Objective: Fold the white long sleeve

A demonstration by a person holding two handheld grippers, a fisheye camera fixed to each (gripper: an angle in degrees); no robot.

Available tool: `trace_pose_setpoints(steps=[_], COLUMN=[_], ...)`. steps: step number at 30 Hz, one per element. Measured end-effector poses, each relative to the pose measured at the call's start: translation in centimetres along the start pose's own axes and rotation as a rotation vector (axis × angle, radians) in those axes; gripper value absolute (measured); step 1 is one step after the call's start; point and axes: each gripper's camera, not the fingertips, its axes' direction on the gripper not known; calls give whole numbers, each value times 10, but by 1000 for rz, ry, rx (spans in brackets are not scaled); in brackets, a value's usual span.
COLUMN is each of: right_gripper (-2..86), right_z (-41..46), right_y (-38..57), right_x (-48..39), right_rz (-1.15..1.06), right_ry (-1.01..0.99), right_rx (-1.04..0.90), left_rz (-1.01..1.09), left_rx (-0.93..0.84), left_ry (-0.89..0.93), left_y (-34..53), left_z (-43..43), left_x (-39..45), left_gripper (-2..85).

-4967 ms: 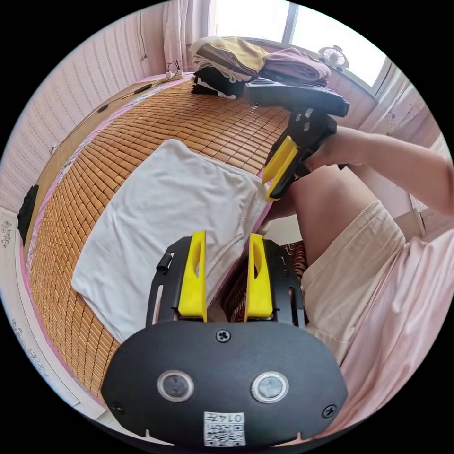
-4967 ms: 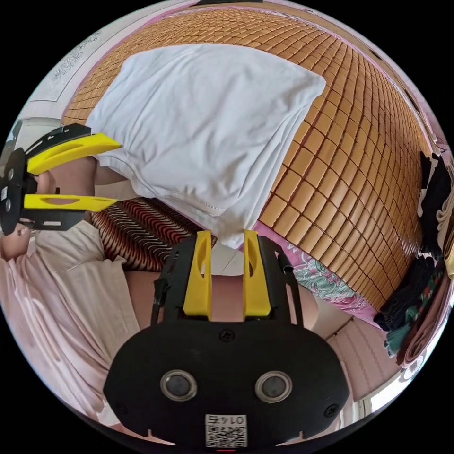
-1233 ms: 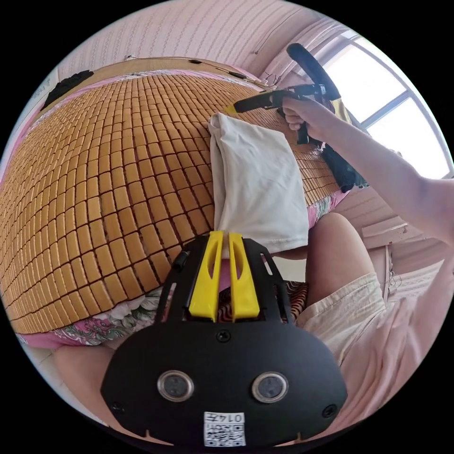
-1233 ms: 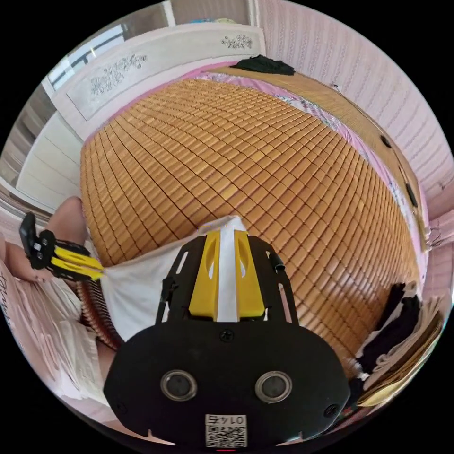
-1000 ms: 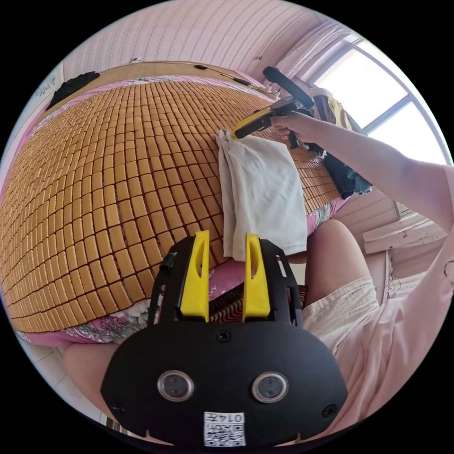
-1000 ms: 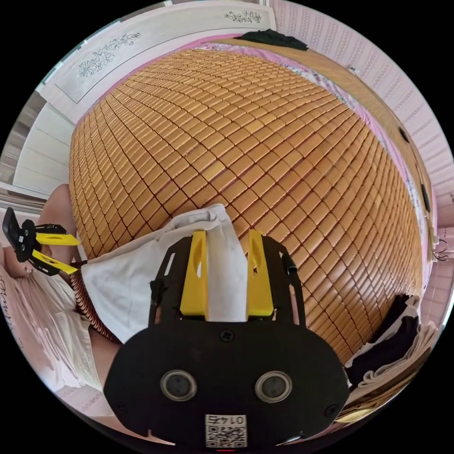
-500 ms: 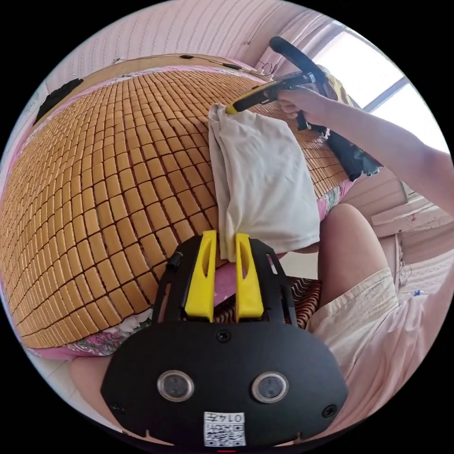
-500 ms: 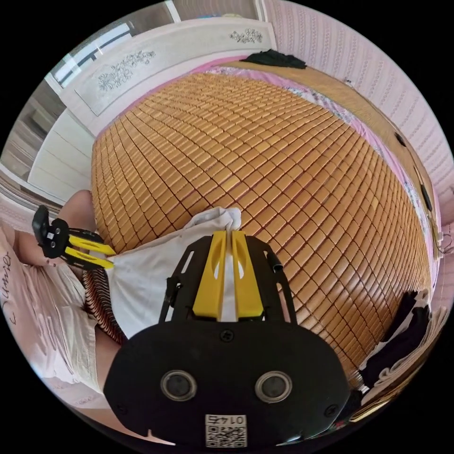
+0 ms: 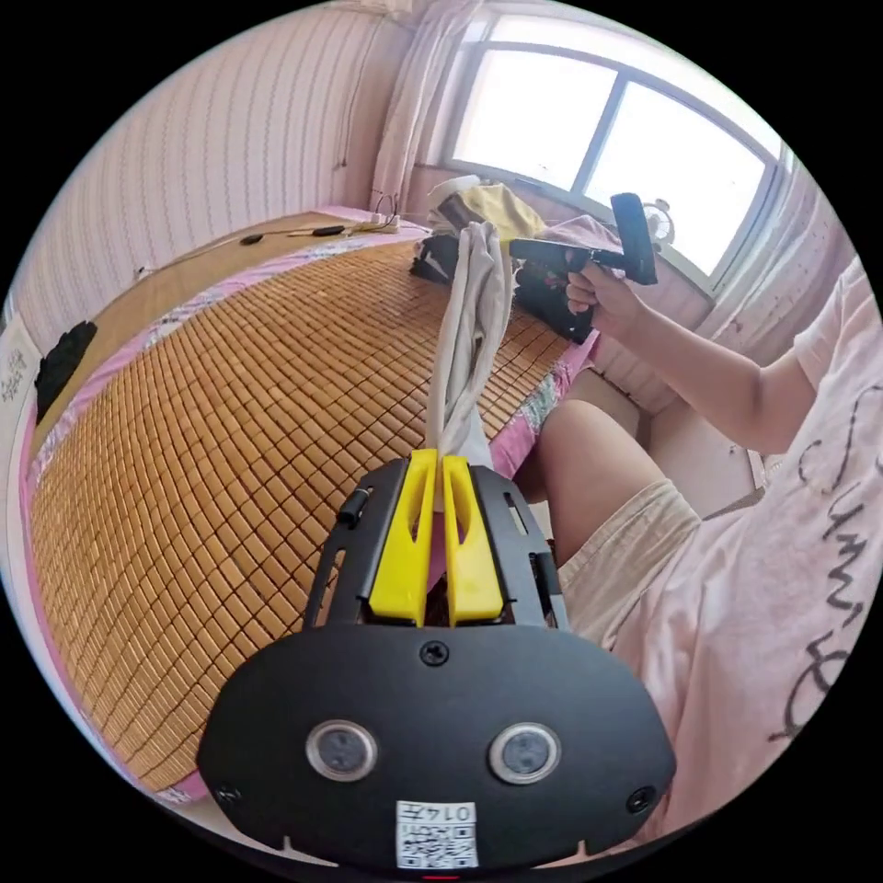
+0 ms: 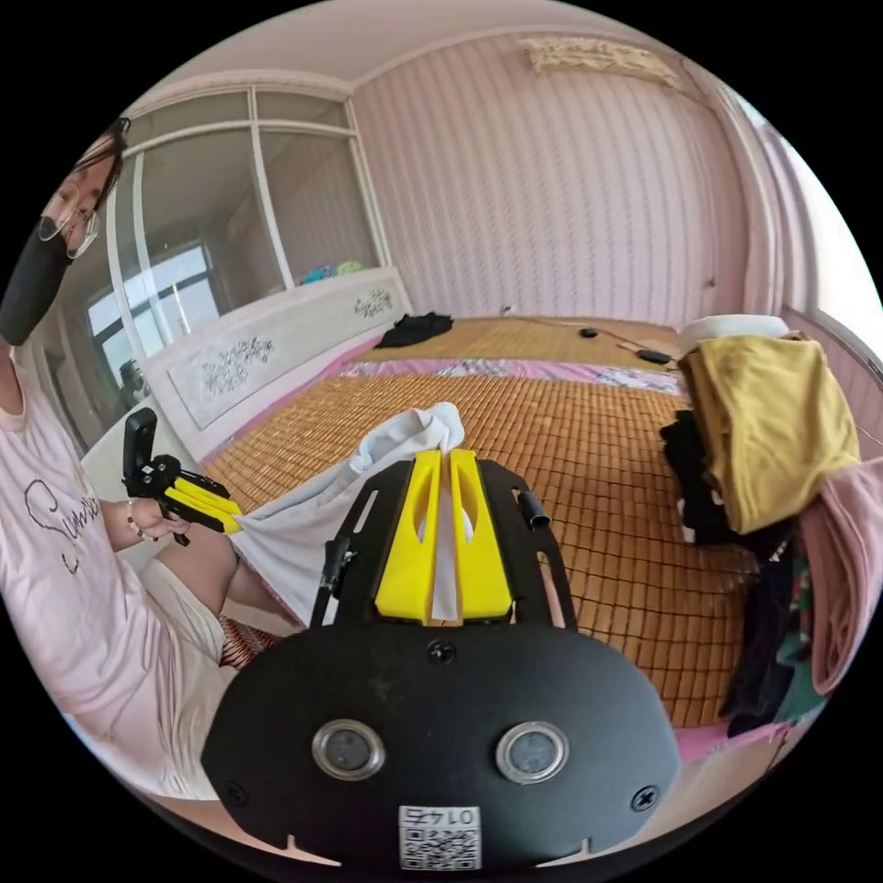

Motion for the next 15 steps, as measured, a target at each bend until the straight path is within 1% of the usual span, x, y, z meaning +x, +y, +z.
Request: trace_pose_setpoints(steps=[4,8,10,12,13,14,15], right_gripper=[9,10,12,15,17,20,24], right_z=[-83,-145,-178,-194,-196,-194,-183], right_y=[-4,-32,-64,-98,-126,-140,-168], right_x=[13,38,63,92,119,135,167], right_rz=[23,-11,-23,-18,-1,16,56], right_ry=[102,211,291,333,354,366,394], right_rx=[116,143,126,78,25,4,-58], left_rz=[132,274,328,387,398,416,423], left_rx=[63,155,193,251,264,284,300], left_ry=[43,84,122,144,142,153,169], left_y=[-52,-135,-180,-245,-261,-297,-333], left_z=[-26,-43,-45,-43,-42,-38,-31], left_x=[34,67,80,99,103,112,119], left_gripper=[-10,-10,-10,-9,-9,-8,-7])
